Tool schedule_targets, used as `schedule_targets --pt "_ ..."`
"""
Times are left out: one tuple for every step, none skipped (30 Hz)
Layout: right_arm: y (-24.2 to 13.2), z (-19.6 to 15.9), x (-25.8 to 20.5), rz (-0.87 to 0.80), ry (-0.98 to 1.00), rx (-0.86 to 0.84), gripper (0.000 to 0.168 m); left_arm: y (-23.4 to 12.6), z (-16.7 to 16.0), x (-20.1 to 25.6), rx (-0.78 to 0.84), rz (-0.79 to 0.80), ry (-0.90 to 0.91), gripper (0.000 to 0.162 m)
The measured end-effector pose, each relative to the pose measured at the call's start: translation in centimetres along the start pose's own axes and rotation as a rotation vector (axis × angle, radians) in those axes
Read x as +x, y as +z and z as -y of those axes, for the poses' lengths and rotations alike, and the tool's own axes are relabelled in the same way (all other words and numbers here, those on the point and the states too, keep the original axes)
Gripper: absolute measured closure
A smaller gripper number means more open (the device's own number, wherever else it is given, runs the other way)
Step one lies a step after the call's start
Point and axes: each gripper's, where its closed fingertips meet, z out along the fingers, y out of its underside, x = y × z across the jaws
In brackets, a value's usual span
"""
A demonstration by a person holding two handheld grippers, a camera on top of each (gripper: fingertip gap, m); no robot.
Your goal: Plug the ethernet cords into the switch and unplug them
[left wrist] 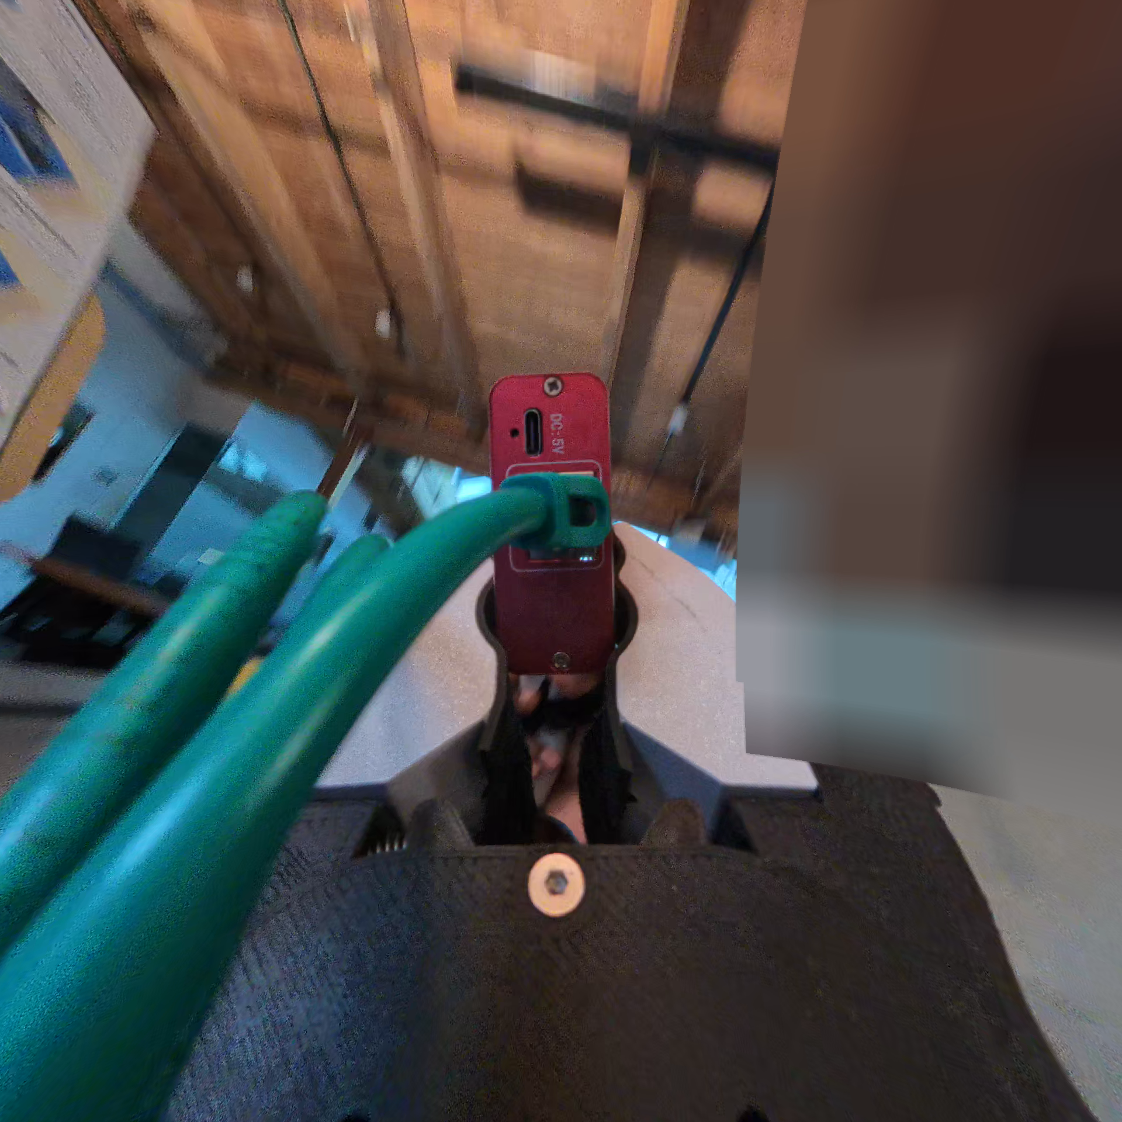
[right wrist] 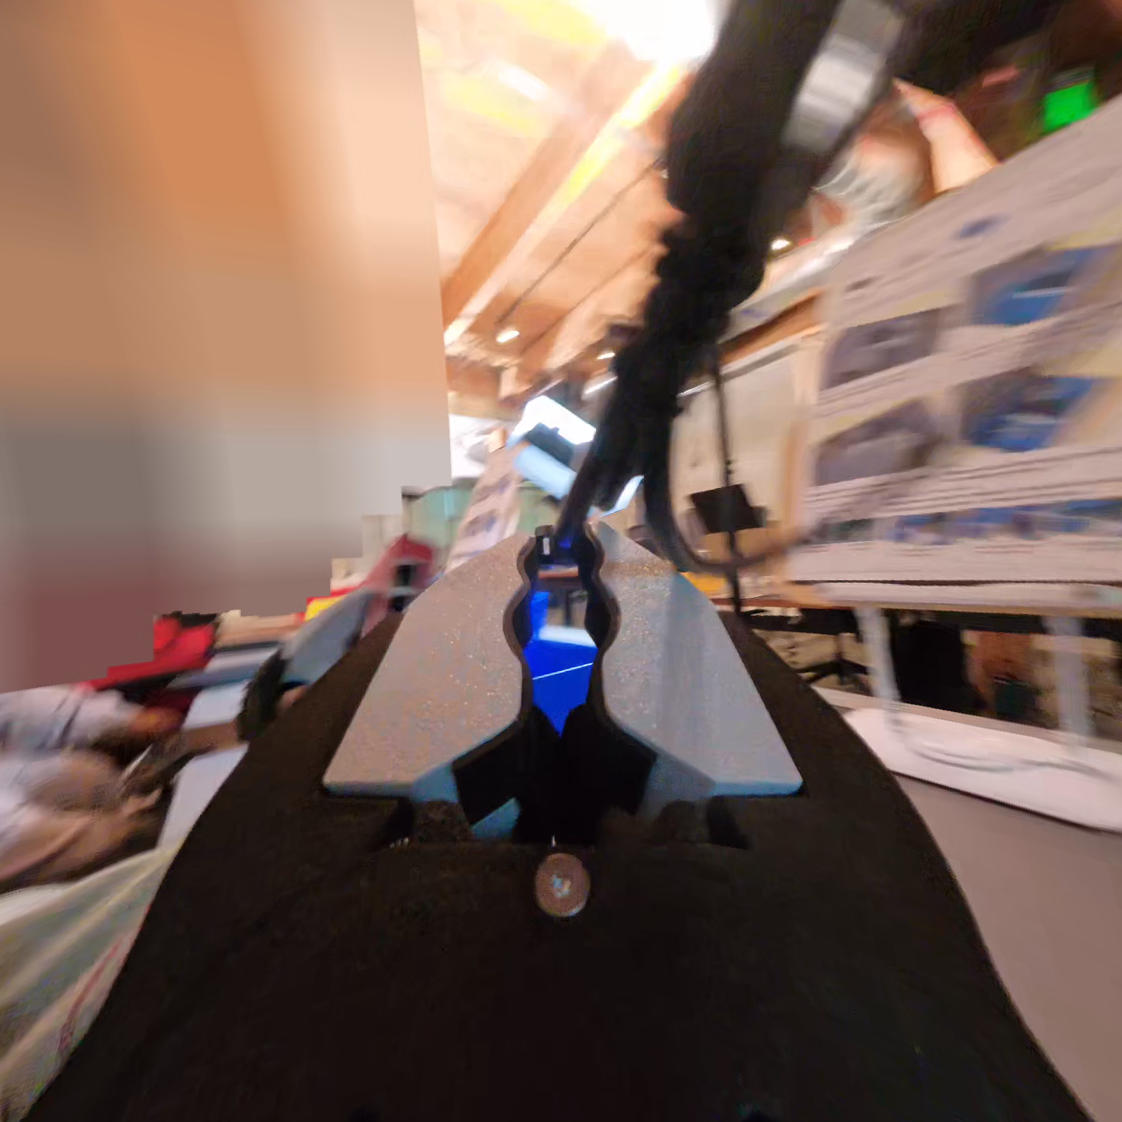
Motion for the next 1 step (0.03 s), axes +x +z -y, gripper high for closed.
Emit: schedule_targets --pt "-1.56 2.04 2.47 -0.046 -0.004 0.042 0.156 -0.73 1.48 -0.84 0.062 0.017 -0.048 0.136"
